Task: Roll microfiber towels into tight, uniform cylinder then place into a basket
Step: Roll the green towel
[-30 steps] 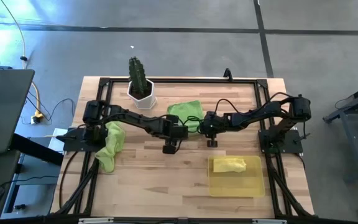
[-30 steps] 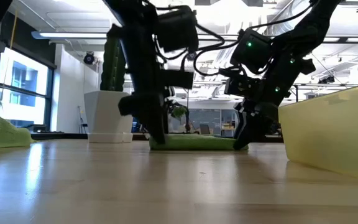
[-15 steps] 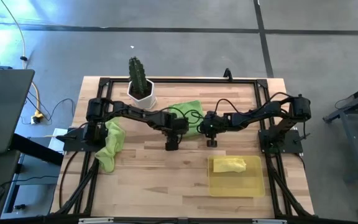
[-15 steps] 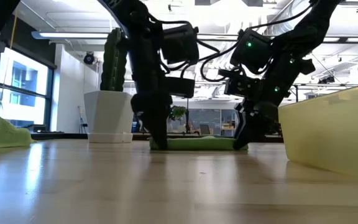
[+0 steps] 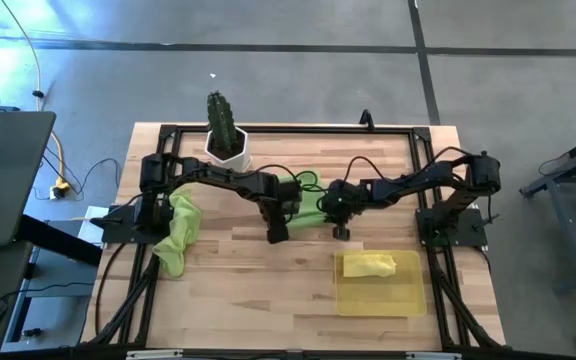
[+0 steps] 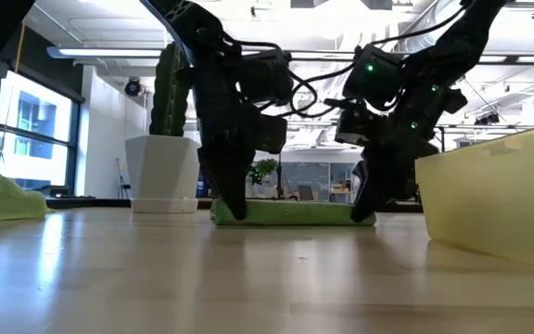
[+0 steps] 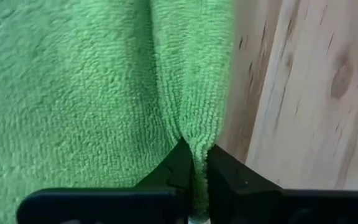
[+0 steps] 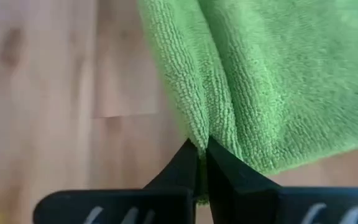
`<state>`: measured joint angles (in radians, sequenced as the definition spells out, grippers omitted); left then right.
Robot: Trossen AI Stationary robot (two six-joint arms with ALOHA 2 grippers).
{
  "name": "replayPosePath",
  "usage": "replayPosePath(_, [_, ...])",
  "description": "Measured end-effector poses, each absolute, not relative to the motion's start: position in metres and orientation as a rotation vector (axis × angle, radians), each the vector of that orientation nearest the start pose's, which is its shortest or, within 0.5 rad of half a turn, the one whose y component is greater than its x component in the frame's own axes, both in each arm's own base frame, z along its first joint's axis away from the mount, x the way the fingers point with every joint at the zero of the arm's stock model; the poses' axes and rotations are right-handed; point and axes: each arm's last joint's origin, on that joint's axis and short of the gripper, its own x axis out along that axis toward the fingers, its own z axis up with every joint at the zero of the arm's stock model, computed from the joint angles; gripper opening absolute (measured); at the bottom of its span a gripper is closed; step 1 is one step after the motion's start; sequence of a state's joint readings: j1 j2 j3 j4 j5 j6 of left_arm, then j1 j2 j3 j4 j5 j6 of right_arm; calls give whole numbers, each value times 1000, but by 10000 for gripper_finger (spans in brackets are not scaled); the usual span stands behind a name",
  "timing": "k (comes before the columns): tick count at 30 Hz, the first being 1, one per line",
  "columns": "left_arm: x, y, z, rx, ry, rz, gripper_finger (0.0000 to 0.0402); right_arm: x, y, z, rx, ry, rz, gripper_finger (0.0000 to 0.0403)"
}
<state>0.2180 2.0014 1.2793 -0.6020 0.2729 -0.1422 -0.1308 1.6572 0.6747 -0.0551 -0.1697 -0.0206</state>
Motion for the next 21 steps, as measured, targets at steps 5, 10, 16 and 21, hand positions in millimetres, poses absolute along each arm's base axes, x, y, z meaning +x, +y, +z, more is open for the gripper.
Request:
replayPosePath(5, [369, 73, 134, -506, 1299, 84, 12, 279, -35, 119, 329, 1024, 144, 1])
replayPosePath(10, [369, 71, 135, -625, 1301, 96, 12, 283, -41, 125, 509, 1016, 173, 1])
replayPosePath(16, [367, 67, 148, -710, 1283, 31, 12, 283, -41, 126, 554, 1025, 152, 1])
replayPosePath(21, [364, 69, 150, -784, 1299, 16, 12, 286, -42, 128, 576, 998, 114, 1])
